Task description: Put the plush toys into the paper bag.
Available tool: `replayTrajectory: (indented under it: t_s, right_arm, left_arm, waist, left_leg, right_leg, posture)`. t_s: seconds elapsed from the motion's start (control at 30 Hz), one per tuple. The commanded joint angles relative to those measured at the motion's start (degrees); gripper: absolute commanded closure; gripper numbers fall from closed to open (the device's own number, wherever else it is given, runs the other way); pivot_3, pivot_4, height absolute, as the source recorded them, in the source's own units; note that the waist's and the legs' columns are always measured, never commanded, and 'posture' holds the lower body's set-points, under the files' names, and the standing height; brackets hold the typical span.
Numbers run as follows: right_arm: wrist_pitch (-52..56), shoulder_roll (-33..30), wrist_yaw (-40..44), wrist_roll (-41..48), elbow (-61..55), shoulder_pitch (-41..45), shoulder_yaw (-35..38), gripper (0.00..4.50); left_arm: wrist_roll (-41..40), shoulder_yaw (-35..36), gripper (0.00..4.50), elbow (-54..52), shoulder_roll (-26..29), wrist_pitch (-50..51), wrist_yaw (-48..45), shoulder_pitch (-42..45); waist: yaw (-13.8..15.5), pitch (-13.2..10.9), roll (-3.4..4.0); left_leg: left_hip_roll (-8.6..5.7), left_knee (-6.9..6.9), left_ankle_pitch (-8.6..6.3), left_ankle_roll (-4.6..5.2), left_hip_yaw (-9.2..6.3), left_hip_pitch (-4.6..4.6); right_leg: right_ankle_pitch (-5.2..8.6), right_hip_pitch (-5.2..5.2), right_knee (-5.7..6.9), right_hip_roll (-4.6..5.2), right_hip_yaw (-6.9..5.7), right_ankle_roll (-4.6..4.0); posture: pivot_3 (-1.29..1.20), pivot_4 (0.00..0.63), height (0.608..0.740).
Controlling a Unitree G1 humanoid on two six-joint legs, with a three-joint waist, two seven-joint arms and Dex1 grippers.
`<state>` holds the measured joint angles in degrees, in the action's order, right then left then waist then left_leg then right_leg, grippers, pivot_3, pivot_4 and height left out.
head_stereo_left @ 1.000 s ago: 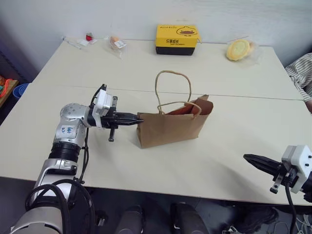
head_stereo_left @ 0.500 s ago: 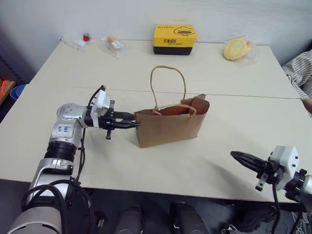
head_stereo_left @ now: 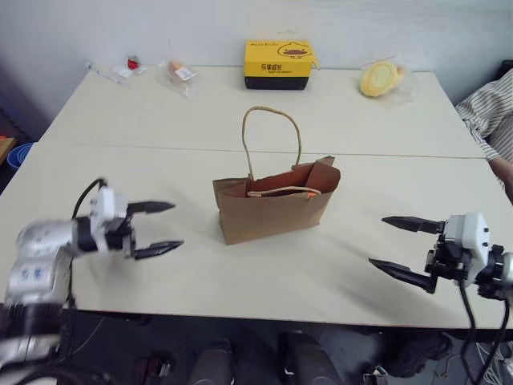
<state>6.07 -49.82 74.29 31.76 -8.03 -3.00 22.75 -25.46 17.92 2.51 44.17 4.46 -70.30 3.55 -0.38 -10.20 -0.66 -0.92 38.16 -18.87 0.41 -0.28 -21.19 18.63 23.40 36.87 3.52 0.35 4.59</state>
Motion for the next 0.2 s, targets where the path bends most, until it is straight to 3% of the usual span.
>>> replayTrajectory:
  t_s: [0.03,0.2]
  right_arm:
    - [-6.6,-0.3,3.7,-1.8,6.3,3.4,-1.0,0.03]
    - [-12.6,0.3,5.4,-4.1,14.6,9.0,-3.3,0.03]
  left_arm:
    - [0.5,6.1,0.00,-7.1,0.8,-2.0,4.3,-5.5]
    - [1.0,9.4,0.00,-10.5,0.8,-2.6,7.6,-10.9]
  waist:
    - [0.3,0.0,-0.05]
    - [0.7,0.0,0.02]
  left_leg:
    - [0.00,0.01,-0.12,0.22,-0.01,0.03]
    - [-0.07,0.01,-0.15,0.27,-0.05,0.11]
  right_leg:
    - [0.00,-0.02,-0.01,0.01,-0.01,-0.01]
    - [0.01,-0.10,0.01,0.13,-0.07,-0.02]
  posture:
    - [0.00,0.150,0.740]
    - [0.00,0.150,0.740]
